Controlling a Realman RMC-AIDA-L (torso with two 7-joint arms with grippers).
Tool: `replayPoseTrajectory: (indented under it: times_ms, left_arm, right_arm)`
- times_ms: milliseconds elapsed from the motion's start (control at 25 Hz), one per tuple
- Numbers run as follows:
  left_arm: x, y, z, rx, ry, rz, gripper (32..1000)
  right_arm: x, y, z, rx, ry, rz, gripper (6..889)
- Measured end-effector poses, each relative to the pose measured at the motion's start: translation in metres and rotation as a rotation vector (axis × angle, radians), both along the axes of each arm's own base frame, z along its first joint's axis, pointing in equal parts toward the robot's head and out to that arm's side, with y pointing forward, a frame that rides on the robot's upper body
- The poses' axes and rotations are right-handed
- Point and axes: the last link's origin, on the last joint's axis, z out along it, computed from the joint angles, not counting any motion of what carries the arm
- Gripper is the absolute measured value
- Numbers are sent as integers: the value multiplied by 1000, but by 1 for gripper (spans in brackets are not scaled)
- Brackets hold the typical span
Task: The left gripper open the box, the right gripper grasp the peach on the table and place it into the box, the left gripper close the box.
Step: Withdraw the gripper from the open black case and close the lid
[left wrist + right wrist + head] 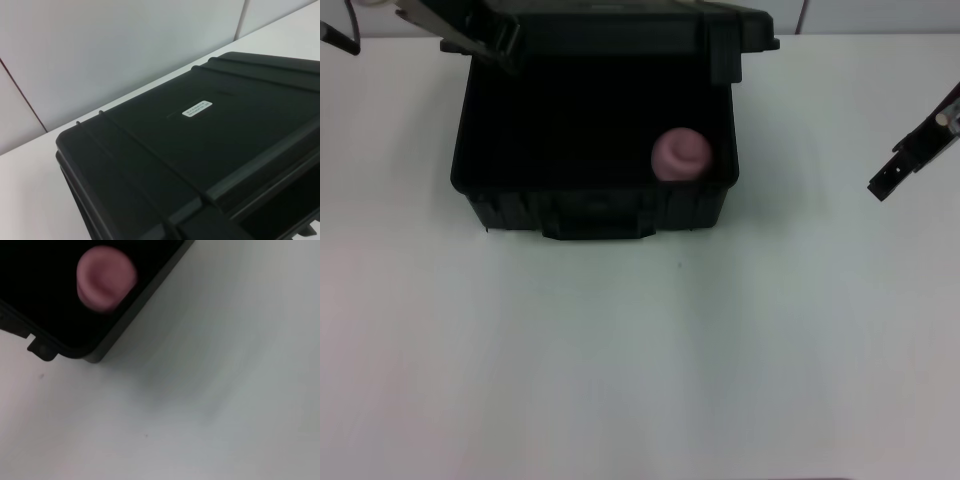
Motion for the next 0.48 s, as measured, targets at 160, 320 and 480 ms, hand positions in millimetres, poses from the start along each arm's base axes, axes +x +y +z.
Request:
replayPoseTrajectory:
  times_ms: [160,320,480]
  left_arm:
    - [-1,-1,-2,-8,7,-2,186]
    - [-3,-2,-2,-7,17,7,375]
    - [-7,-2,0,-2,40,25,574]
  right_arm:
    - [0,0,0,2,1,1,839]
    - [0,1,0,5,2,4,839]
    - [0,1,0,6,2,5,839]
